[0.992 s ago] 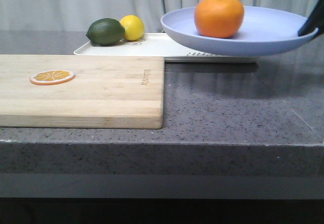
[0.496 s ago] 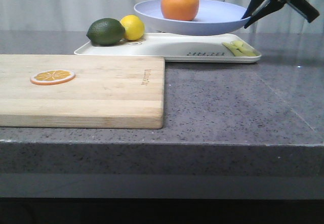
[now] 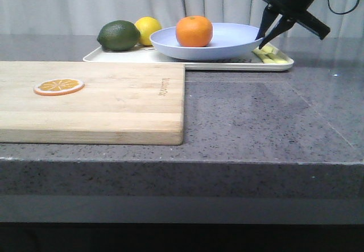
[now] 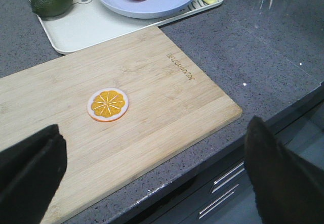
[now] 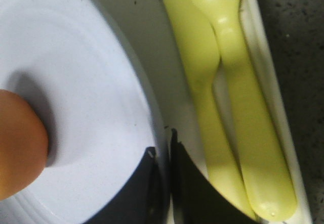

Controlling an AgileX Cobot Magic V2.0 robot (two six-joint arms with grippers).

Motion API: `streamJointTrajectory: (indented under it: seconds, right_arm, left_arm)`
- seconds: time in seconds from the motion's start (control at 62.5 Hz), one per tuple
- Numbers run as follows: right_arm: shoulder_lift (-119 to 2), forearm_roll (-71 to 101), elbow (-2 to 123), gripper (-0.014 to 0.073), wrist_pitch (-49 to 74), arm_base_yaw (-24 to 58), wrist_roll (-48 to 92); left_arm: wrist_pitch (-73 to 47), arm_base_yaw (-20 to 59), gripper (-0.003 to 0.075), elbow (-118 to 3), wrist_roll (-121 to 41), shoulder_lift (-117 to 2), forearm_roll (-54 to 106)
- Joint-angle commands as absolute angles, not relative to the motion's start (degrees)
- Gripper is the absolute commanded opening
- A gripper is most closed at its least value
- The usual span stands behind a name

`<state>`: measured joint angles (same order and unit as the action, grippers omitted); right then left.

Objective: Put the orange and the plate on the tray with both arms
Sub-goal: 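Carry the plate over the white tray and lower it onto it, then open the right gripper and withdraw it from the plate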

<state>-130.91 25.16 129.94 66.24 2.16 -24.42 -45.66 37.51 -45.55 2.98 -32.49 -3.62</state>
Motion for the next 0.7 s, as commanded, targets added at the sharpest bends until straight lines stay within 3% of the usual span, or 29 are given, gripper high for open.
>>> streamJointTrajectory:
  seconds: [0.0, 0.48, 0.56, 0.688]
  right_arm:
    - [-127.09, 27.56, 132.29, -0.0067, 63.48, 2.02, -25.12]
    - [-128.1, 29.08, 132.29, -0.0049, 62.19, 2.02, -25.12]
    - [-128.1, 29.08, 132.29, 0.0027, 61.8, 2.02, -25.12]
    - [-128.1, 29.08, 132.29, 0.0239, 60.81, 2.02, -25.12]
  left_arm:
    - [-41.11, 37.45, 0.0692, -46.93, 3.56, -32.71, -3.25]
    - [-41.56, 37.45, 0.0692, -46.93, 3.56, -32.71, -3.25]
    - [-41.56, 37.45, 0.0692, -46.93, 3.56, -32.71, -3.25]
    - [-41.56, 37.45, 0.0692, -46.93, 3.56, -32.71, -3.25]
